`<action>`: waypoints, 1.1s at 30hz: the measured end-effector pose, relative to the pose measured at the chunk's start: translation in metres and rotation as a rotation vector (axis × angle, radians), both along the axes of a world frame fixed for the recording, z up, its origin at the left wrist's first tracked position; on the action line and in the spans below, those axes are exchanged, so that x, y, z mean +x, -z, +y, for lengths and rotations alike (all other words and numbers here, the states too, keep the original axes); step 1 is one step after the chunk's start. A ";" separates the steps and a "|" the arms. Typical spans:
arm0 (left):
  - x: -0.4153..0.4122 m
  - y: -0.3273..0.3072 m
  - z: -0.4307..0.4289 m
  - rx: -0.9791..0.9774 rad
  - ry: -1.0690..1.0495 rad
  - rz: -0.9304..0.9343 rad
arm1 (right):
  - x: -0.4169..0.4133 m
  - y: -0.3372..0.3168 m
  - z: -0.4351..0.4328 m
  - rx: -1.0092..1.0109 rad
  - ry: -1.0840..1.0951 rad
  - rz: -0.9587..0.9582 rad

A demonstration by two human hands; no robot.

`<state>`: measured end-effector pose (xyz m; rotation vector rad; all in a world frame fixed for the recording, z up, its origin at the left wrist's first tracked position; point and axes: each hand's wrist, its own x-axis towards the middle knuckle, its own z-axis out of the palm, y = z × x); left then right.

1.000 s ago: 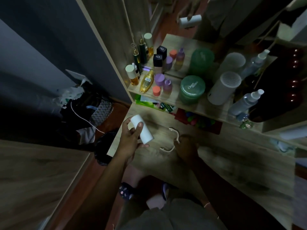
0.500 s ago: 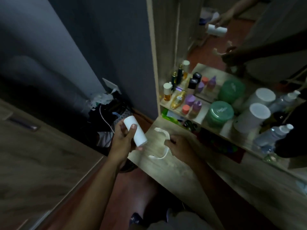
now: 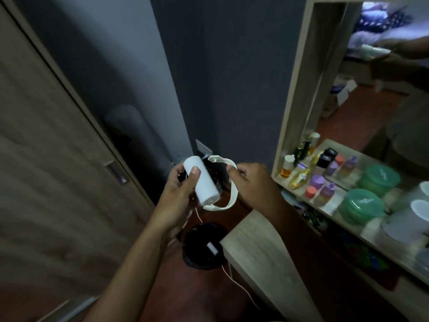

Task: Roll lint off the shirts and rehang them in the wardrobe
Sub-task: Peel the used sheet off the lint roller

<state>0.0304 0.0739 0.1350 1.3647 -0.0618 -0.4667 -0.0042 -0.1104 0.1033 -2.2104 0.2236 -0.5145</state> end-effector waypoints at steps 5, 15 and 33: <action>-0.002 -0.019 0.024 0.008 0.009 -0.060 | 0.006 -0.024 0.021 -0.002 -0.032 -0.070; 0.000 -0.028 0.041 0.005 0.054 -0.148 | 0.013 -0.042 0.038 -0.068 -0.038 -0.077; 0.014 -0.043 0.023 0.029 0.210 -0.255 | 0.018 -0.070 0.020 -0.045 -0.023 -0.036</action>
